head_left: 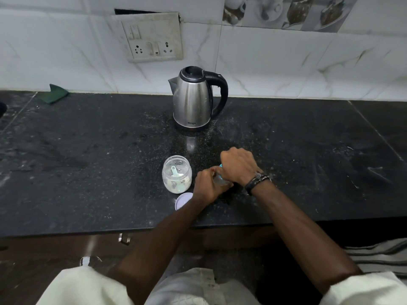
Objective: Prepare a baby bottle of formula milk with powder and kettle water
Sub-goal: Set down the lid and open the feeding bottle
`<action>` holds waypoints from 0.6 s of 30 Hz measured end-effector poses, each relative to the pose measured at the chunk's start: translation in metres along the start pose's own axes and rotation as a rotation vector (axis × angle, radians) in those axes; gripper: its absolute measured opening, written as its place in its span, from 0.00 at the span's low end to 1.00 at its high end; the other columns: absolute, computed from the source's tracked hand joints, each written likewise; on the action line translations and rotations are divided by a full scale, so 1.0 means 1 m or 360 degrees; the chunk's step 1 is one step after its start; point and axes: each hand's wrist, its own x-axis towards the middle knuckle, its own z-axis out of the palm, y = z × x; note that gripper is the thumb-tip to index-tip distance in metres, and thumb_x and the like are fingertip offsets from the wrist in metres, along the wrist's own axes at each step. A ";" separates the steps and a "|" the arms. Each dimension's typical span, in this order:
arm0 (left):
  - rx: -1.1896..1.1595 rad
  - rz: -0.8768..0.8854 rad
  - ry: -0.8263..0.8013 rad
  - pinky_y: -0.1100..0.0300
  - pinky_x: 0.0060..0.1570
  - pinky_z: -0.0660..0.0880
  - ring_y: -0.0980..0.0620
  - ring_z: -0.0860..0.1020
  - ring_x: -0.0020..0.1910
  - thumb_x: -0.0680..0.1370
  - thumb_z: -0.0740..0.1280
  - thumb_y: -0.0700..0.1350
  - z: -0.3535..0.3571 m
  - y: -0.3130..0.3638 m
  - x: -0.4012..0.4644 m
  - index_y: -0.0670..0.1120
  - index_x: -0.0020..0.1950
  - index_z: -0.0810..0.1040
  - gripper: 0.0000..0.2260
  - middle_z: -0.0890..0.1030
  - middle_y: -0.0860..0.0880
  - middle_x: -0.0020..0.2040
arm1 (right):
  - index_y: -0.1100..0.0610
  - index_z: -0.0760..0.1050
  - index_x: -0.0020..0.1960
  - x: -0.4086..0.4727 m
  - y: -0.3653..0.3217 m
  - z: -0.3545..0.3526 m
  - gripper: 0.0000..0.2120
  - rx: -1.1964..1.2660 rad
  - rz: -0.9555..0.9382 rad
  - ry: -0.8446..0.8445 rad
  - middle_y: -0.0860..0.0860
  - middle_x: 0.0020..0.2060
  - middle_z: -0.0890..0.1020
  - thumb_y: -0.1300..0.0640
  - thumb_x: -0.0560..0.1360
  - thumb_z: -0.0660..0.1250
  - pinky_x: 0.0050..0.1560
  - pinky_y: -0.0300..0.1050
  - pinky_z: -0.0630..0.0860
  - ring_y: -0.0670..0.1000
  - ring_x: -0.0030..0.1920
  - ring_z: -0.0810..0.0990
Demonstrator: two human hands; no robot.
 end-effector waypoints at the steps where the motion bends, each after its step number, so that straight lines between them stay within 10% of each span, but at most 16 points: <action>1: -0.0008 0.0015 0.0006 0.49 0.42 0.80 0.52 0.83 0.42 0.61 0.77 0.62 -0.001 0.002 -0.001 0.51 0.45 0.81 0.20 0.85 0.52 0.40 | 0.59 0.77 0.54 0.001 0.001 -0.003 0.18 0.0009 -0.0028 -0.0014 0.58 0.54 0.81 0.43 0.77 0.65 0.47 0.49 0.73 0.60 0.54 0.80; 11: -0.0060 0.0086 0.0029 0.49 0.46 0.80 0.53 0.84 0.46 0.62 0.78 0.61 0.000 0.001 -0.002 0.48 0.54 0.83 0.26 0.86 0.50 0.45 | 0.49 0.79 0.53 -0.006 0.017 -0.028 0.15 0.0214 -0.0347 -0.0106 0.50 0.51 0.79 0.62 0.68 0.71 0.43 0.44 0.68 0.53 0.50 0.77; 18: -0.0045 0.0127 0.0042 0.50 0.50 0.80 0.55 0.84 0.49 0.62 0.78 0.60 0.003 -0.003 -0.001 0.51 0.57 0.82 0.27 0.86 0.54 0.49 | 0.50 0.79 0.62 0.012 0.088 -0.004 0.24 0.0562 0.0143 -0.0007 0.56 0.58 0.76 0.60 0.67 0.76 0.59 0.52 0.76 0.58 0.57 0.77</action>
